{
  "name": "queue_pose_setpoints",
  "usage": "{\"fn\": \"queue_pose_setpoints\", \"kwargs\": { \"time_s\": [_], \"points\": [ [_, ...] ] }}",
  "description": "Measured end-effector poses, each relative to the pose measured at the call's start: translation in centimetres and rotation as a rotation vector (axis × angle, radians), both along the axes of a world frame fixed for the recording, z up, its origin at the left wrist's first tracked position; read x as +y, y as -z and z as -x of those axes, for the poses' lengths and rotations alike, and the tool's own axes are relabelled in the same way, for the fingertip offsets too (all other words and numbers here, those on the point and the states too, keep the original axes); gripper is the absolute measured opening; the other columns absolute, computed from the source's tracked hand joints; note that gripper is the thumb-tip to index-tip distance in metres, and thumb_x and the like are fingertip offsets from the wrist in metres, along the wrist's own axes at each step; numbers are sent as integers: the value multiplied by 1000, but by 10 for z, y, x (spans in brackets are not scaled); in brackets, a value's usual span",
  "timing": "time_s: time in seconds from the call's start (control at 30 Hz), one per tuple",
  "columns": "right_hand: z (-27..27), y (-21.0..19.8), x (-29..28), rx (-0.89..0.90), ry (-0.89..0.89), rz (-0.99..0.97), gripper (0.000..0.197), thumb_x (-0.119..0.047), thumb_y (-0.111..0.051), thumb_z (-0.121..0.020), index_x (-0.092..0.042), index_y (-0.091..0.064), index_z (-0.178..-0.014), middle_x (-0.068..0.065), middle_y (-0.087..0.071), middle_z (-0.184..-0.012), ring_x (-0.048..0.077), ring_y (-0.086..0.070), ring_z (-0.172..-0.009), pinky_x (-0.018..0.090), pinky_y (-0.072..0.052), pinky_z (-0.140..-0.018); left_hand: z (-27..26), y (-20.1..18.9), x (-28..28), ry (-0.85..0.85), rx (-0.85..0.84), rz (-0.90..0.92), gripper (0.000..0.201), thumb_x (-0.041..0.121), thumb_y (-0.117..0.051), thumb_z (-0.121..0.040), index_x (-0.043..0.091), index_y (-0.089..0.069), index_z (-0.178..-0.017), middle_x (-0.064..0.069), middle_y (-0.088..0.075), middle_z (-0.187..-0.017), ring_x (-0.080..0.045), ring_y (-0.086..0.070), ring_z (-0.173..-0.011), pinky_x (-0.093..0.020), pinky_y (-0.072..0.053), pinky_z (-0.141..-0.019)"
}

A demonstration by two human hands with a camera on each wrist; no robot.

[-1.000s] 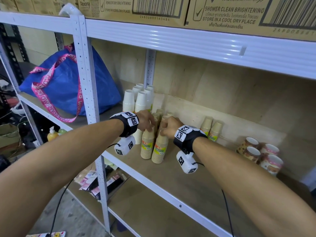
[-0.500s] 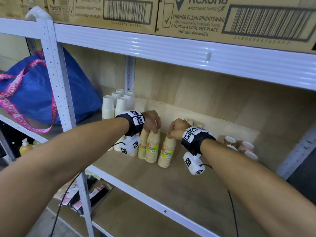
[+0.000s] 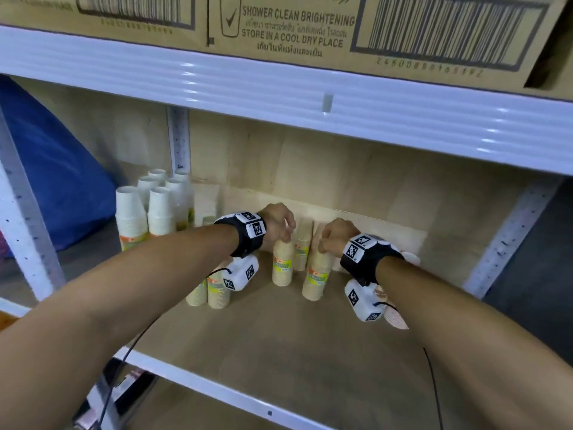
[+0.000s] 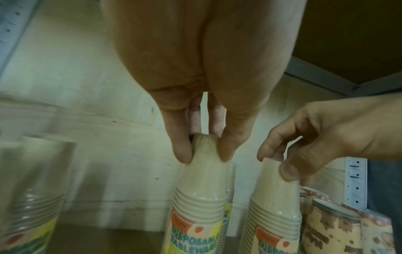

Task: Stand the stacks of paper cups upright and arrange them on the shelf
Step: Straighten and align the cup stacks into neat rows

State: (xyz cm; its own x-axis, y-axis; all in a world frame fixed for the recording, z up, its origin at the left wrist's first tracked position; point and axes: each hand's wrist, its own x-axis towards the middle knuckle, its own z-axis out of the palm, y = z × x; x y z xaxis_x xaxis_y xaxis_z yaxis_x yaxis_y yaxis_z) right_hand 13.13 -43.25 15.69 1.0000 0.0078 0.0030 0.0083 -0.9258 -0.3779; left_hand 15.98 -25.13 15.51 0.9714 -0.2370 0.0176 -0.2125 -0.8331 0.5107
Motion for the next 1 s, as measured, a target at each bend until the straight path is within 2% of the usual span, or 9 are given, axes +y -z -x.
{"fn": "queue_pose_setpoints", "kwargs": {
  "time_s": [0.13,0.2,0.3,0.37,0.5,0.6,0.8,0.93,1.0],
  "points": [
    [-17,5,-20,14,45,5,34,-28,-73,-67,-15,-65,-97,5,-61,-104,23,-61,-86,28,-51,-69,-18,4,-15,22,-6,-14,34,14,-78,-81,13,-67,-113,-3,-61,-108,-23,-62,-101,-24,-47,-77],
    [-24,8,-29,5,69,9,35,-28,-71,-73,-13,-64,-104,4,-58,-107,24,-59,-88,28,-49,-69,-27,7,-21,37,-17,-29,35,18,-79,-79,17,-68,-112,-3,-62,-114,-22,-62,-103,-25,-49,-81],
    [-35,12,-38,-20,121,-1,37,-26,-67,-81,-10,-59,-113,10,-54,-115,29,-59,-102,30,-48,-76,-38,13,-28,53,-28,-39,34,19,-80,-78,17,-68,-110,-4,-62,-118,-22,-61,-103,-28,-52,-86],
    [-40,11,-41,-17,132,16,38,-20,-68,-80,-8,-59,-115,13,-54,-121,31,-59,-108,28,-46,-74,-44,16,-31,71,-42,-52,36,20,-80,-78,17,-68,-112,-4,-61,-119,-21,-61,-102,-27,-51,-84],
    [-49,10,-48,-3,126,3,32,-14,-69,-76,-7,-65,-107,10,-60,-114,27,-60,-97,25,-42,-66,-54,19,-36,95,-39,-52,37,17,-78,-80,13,-68,-115,-5,-64,-119,-22,-61,-107,-29,-51,-89],
    [-56,11,-52,-10,103,-7,28,-13,-69,-76,-6,-67,-103,10,-62,-109,25,-60,-93,22,-42,-61,-59,21,-39,118,-34,-65,31,17,-76,-80,14,-70,-110,-4,-65,-114,-19,-60,-97,-28,-51,-83],
    [-74,19,-57,-33,93,-25,21,-14,-68,-75,-8,-70,-95,8,-67,-100,24,-64,-89,26,-48,-66,-68,27,-44,129,-15,-66,17,17,-76,-78,18,-70,-95,-3,-66,-102,-21,-62,-93,-29,-51,-76],
    [-85,25,-61,-54,78,-56,19,-16,-68,-74,-11,-69,-93,7,-67,-100,25,-63,-89,25,-44,-65,-73,29,-45,137,-13,-54,11,16,-75,-77,21,-66,-81,-1,-65,-96,-20,-61,-88,-28,-50,-73],
    [-90,25,-60,-60,64,-52,18,-17,-67,-75,-12,-69,-92,8,-67,-101,26,-63,-90,24,-43,-66,-75,29,-44,144,-10,-64,11,16,-75,-78,21,-66,-81,1,-63,-94,-19,-60,-87,-28,-49,-73]
  ]
}}
